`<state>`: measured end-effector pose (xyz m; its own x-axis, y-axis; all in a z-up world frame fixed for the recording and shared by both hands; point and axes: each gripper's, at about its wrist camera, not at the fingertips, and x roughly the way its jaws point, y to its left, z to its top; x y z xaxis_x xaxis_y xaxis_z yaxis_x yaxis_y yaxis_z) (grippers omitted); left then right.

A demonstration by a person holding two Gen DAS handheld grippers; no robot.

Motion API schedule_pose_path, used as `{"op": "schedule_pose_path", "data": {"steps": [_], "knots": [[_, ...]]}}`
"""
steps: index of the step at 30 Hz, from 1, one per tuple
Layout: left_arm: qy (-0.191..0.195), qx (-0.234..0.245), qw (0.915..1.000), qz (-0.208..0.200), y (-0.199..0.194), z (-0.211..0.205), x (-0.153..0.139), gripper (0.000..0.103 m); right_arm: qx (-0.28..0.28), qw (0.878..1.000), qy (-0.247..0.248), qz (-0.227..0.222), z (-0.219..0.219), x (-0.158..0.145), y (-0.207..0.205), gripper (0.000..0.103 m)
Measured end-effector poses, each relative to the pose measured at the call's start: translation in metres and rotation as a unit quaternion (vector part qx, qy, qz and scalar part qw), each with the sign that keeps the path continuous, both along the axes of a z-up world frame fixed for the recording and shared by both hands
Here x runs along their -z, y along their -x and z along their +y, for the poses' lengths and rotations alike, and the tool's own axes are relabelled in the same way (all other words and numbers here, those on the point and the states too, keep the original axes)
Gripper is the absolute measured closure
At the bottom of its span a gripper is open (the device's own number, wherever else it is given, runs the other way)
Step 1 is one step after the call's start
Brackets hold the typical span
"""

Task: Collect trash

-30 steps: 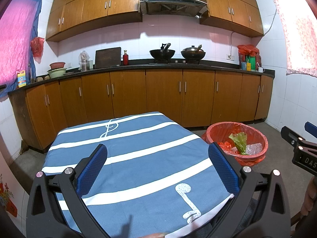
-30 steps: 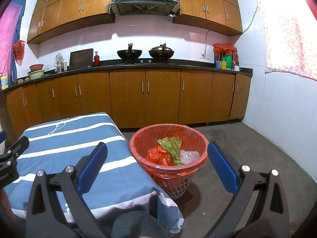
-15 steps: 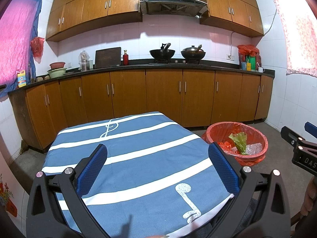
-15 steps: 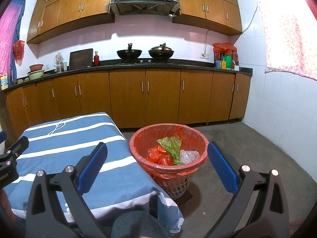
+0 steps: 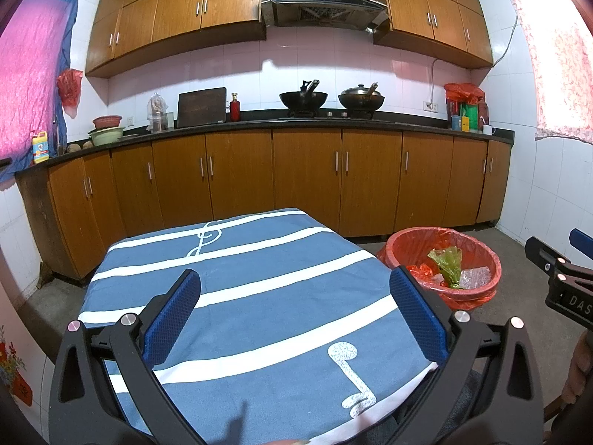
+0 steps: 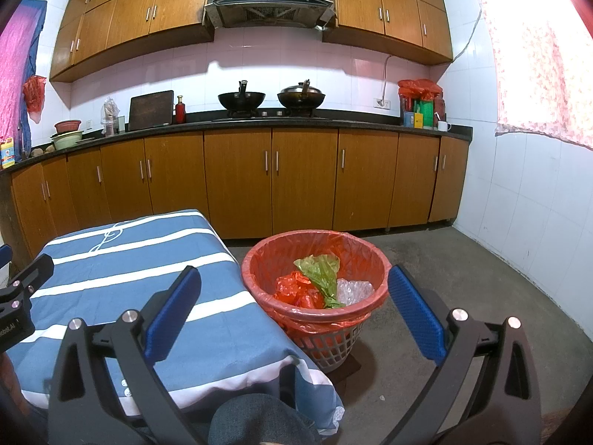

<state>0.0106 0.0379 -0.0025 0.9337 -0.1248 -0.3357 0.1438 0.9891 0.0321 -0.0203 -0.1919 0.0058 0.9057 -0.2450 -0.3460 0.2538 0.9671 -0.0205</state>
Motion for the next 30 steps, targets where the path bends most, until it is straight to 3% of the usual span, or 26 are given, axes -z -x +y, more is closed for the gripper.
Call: {"op": "schedule_pose_path", "data": {"steps": [30], "knots": [[0.003,-0.003,1.0,0.005,0.001,-0.0024,0.003,0.002,0.0,1.0,-0.001,0.001,-0.0012,-0.0001,0.0006,0.004]]}}
